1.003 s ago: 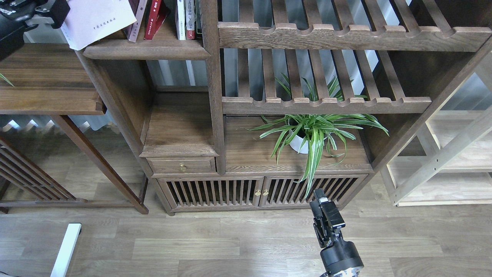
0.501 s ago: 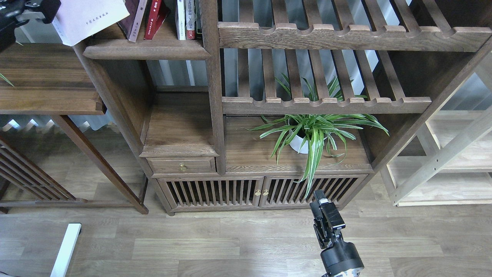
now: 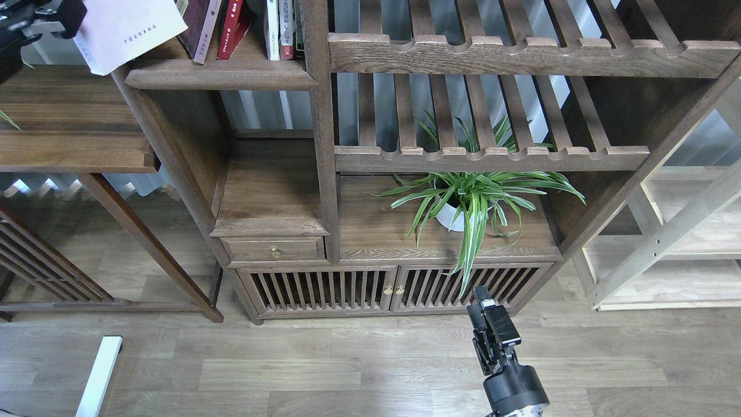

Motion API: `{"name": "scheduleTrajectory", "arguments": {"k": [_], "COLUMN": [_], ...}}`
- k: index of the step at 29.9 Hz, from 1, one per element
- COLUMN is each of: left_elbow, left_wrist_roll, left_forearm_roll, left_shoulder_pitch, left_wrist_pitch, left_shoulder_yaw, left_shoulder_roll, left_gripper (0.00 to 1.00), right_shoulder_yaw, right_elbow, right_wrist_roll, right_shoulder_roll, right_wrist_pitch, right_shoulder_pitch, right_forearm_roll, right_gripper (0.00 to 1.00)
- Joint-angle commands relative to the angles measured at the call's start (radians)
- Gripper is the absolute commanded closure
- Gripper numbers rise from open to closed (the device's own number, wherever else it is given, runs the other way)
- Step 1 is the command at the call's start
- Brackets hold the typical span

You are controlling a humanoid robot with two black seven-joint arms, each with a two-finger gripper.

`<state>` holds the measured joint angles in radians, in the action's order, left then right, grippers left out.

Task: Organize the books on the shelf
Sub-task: 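Press the white book deeper into the top shelf with the left gripper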

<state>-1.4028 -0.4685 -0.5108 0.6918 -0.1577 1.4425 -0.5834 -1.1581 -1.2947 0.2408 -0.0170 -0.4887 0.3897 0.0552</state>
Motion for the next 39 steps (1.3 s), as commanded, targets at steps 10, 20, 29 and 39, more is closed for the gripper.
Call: {"name": "scheduleTrajectory", "arguments": {"k": [10, 20, 29, 39], "left_elbow": [-0.008, -0.008, 0.042, 0.065], "left_wrist_roll": [-0.004, -0.001, 0.033, 0.033], "left_forearm_roll": [-0.005, -0.034, -0.048, -0.055], "left_shoulder_pitch": [0.014, 0.055, 0.12, 0.156], "left_wrist_pitch": [0.104, 0.138, 0.138, 0.139], "left_shoulder_yaw": [-0.042, -0.082, -0.125, -0.181], "left_shoulder_roll": [0.042, 0.066, 0.068, 0.065], "left_gripper": [0.98, 0.98, 0.99, 0.99], "right_shoulder_yaw": [0.003, 0.008, 0.011, 0.009], "right_elbow": [-0.003, -0.009, -0.011, -0.014], "right_wrist_roll": [0.0, 0.0, 0.0, 0.0], "right_shoulder_roll": [0.0, 0.0, -0.001, -0.003], "right_wrist_pitch": [0.0, 0.0, 0.0, 0.0], "right_shoulder_pitch": [0.0, 0.0, 0.002, 0.005], "right_forearm_roll": [0.0, 0.0, 0.0, 0.002], "right_gripper": [0.34, 0.34, 0.34, 0.34]}}
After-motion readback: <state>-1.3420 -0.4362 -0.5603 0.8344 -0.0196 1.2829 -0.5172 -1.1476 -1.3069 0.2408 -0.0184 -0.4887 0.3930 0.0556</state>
